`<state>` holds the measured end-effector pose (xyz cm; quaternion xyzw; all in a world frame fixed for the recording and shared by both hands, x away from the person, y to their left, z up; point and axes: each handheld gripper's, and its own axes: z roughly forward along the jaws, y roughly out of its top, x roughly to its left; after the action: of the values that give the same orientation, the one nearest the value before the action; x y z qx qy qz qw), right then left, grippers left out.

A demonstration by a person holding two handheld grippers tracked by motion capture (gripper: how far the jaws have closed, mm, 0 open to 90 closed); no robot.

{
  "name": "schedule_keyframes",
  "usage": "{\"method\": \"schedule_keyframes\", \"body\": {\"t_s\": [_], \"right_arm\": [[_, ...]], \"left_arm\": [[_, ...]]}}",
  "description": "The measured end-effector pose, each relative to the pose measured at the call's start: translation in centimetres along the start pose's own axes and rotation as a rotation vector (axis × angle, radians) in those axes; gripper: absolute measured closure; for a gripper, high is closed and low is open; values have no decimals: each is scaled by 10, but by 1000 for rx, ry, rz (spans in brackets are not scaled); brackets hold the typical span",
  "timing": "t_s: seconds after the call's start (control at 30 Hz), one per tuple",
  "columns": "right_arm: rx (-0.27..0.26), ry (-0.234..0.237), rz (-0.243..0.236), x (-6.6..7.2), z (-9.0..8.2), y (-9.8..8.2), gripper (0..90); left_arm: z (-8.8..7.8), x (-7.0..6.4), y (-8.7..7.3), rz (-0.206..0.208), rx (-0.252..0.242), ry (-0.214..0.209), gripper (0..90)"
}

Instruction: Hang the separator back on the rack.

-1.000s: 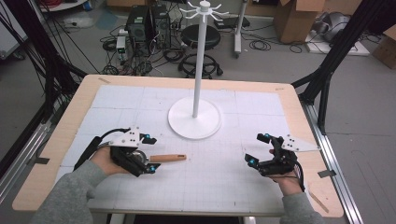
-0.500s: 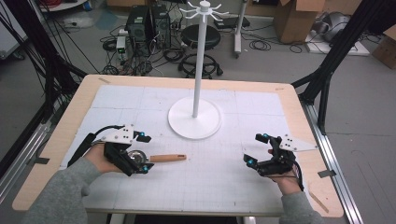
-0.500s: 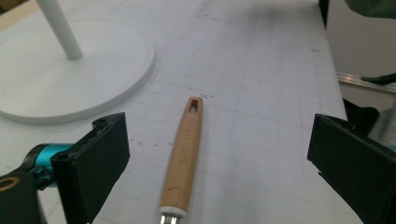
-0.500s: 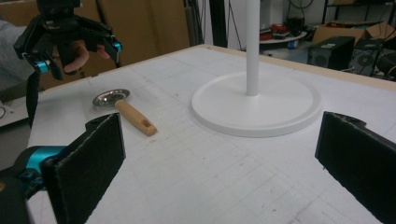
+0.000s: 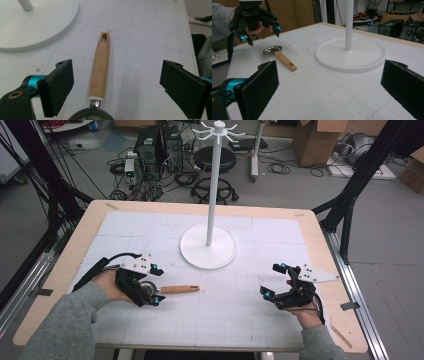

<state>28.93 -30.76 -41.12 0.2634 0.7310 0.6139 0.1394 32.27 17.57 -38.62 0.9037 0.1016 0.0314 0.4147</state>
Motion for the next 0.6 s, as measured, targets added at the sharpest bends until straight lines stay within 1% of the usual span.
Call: {"method": "schedule_keyframes", "body": {"t_s": [0.07,0.1,0.13,0.2,0.23,0.3,0.33,0.37,0.4,0.47,0.53,0.57,0.6], "right_arm": [[4,-1,1,0,0,0,7],[4,-1,1,0,0,0,7],[4,-2,1,0,0,0,7],[4,-2,1,0,0,0,7],[4,-2,-2,0,0,0,7],[6,-3,1,0,0,0,7],[5,-3,2,0,0,0,7],[4,-4,2,0,1,0,7],[4,-4,2,0,1,0,7],[2,-4,-3,0,0,0,7],[1,-3,-2,0,0,0,7],[1,-3,-1,0,0,0,7],[-1,-5,-2,0,0,0,7]], "left_arm": [[2,2,1,4,-7,-5,150],[2,2,1,3,-1,-2,150],[4,3,0,-8,4,-2,161],[5,6,-2,-2,25,0,178],[6,7,-2,-12,23,-2,181],[4,12,-2,-16,18,18,185],[3,14,-2,-32,17,18,194],[3,15,-3,-36,19,20,210],[3,16,-4,-32,32,20,217],[3,18,-5,-38,45,16,225],[5,18,-5,-35,48,12,226],[5,19,-5,-27,61,12,227],[6,19,-6,-29,58,7,243]]}}
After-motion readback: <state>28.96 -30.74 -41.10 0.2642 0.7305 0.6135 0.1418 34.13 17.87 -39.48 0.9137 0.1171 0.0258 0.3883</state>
